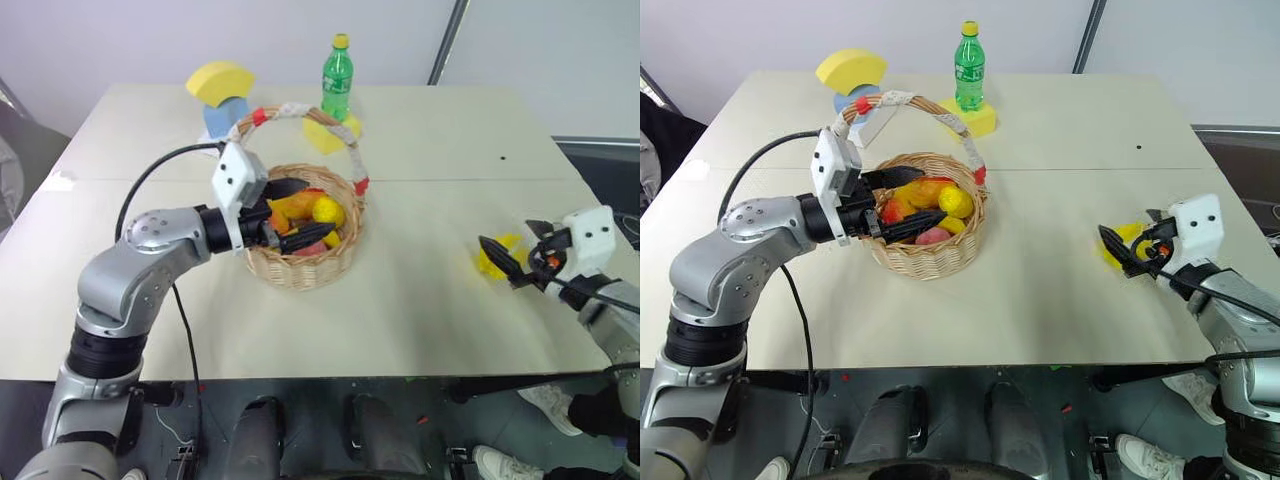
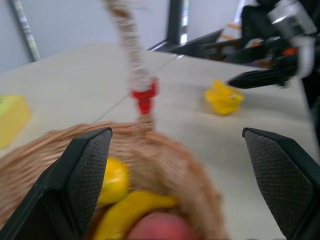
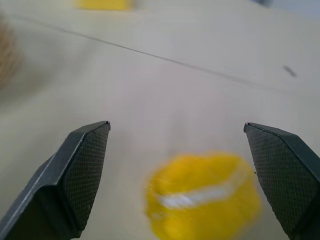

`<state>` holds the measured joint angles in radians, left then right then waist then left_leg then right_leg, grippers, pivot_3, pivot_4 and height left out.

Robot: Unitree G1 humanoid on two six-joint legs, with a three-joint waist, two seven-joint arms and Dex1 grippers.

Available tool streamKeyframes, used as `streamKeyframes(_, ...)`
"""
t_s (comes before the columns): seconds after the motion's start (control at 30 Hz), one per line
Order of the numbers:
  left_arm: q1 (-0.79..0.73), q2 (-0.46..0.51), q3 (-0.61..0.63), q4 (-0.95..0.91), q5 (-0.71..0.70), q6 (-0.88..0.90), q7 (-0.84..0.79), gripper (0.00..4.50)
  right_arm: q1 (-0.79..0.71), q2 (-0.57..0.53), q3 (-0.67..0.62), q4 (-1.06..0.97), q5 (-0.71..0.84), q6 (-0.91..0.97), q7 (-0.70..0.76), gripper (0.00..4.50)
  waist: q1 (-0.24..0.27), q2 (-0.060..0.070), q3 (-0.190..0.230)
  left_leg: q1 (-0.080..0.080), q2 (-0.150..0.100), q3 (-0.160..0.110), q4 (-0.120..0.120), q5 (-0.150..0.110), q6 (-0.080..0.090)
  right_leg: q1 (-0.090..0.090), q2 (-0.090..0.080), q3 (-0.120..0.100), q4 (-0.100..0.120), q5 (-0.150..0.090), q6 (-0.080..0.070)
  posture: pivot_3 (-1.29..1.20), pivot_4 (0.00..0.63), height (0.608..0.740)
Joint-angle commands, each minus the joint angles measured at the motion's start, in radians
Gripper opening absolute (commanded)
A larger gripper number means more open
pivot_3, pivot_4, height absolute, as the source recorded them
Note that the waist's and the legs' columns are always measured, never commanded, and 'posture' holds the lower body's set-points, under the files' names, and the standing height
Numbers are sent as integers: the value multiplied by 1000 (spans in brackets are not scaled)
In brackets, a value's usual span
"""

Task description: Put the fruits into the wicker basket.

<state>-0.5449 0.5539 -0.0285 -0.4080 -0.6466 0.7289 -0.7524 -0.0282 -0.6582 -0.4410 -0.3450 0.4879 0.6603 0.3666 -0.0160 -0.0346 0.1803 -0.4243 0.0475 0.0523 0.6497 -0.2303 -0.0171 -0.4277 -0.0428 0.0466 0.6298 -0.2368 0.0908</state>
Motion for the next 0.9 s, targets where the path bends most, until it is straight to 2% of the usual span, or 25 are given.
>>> streamKeyframes(0.03,26,-5,-41,-66,-4,-26,-31,4458,21,32,45,-43,-87,-24,-73,4500,0,1,-1,0,0,0,0,0,0,0,0,0,0,0,0,0,150,740)
streamKeyframes(0.3,68,-29,-61,-85,-6,-54,-50,4458,39,43,248,16,-397,-125,-213,4500,1,2,-1,0,0,0,0,0,0,0,0,0,0,0,0,0,150,740)
streamKeyframes(0.47,81,-51,-42,-94,-35,-61,-46,4458,-12,61,289,69,-501,-117,-279,4500,1,2,-1,0,0,0,1,0,0,0,0,1,0,0,0,0,150,740)
streamKeyframes(0.63,102,-53,-38,-107,-50,-61,-49,4458,-48,88,287,105,-530,-128,-290,4500,1,2,-1,0,0,0,0,0,0,0,0,0,0,0,0,0,150,740)
streamKeyframes(0.73,118,-45,-43,-112,-42,-65,-50,4500,-51,97,287,98,-537,-127,-280,3656,1,2,-1,0,0,0,0,0,0,0,0,0,0,0,0,0,150,740)
streamKeyframes(0.83,126,-40,-36,-113,-43,-67,-47,4500,-52,100,289,77,-549,-118,-281,2293,1,2,-1,0,0,0,0,0,0,0,0,0,0,0,0,0,150,740)
streamKeyframes(0.9,130,-35,-30,-109,-43,-69,-47,4500,-50,93,288,66,-560,-120,-276,2293,1,2,-1,0,0,0,1,0,0,0,0,0,0,0,0,0,150,740)
